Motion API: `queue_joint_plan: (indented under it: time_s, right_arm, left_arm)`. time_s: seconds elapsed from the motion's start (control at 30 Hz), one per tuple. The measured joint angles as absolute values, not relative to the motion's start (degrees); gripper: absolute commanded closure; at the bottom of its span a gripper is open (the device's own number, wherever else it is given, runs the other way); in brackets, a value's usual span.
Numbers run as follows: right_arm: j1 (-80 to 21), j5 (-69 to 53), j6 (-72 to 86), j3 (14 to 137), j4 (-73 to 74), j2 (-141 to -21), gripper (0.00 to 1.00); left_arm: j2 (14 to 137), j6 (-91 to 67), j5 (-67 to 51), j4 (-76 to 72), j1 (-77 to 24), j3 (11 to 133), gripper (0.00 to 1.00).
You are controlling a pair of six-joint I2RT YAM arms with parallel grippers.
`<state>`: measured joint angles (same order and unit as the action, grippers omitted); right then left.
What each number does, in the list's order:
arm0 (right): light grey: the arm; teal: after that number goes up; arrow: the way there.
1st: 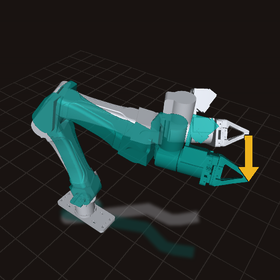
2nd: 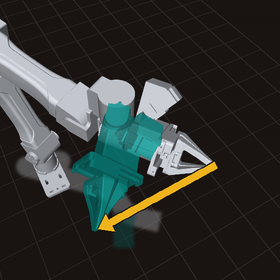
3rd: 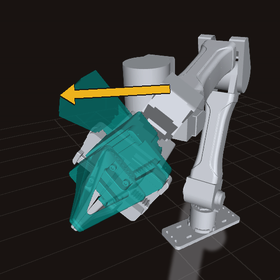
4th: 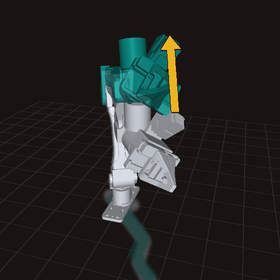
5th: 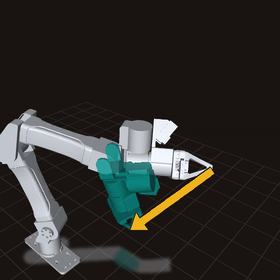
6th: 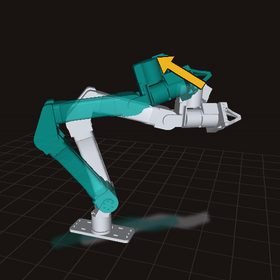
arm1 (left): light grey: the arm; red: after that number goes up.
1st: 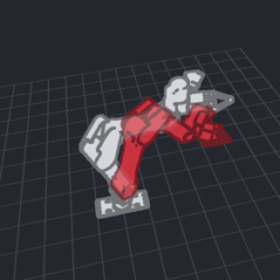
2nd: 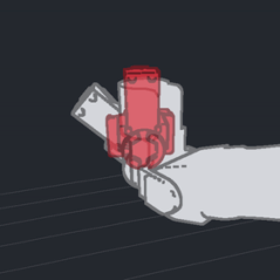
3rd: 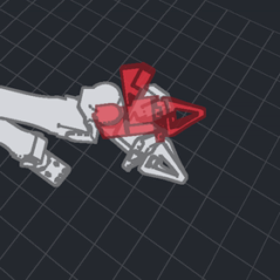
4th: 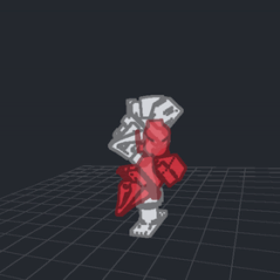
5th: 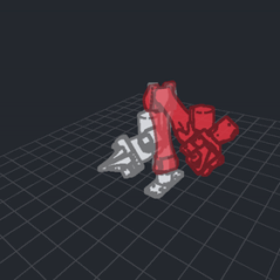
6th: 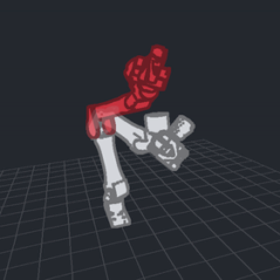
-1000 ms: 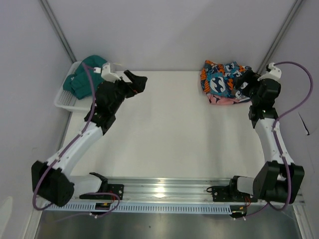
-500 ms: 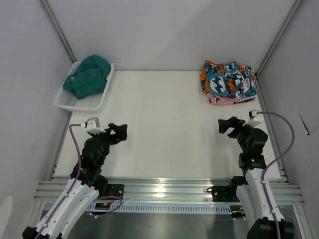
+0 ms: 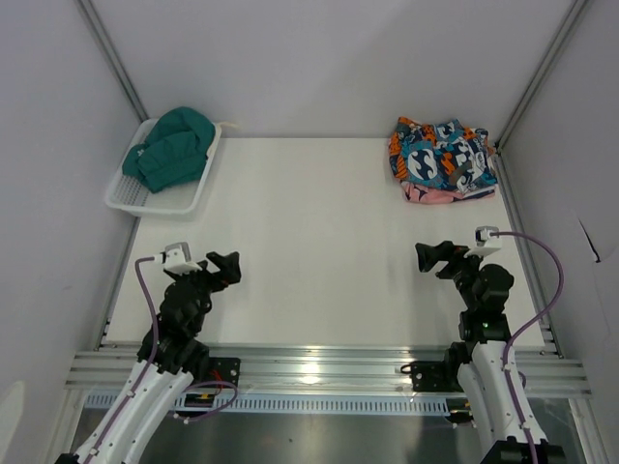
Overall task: Fold and stack the shorts
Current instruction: Neatly place the folded shorts to the corner
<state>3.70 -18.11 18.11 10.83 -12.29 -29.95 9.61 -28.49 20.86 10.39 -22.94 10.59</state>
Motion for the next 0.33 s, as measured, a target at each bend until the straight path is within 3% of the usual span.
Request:
queue_joint_plan:
  time_s: [0.33]
  right_arm:
    - [3.6, -18.09, 18.13, 10.7, -12.53, -30.96, 0.0]
  left_arm:
    - [11.16, -29.08, 20.88, 11.35, -22.94, 10.61, 0.01]
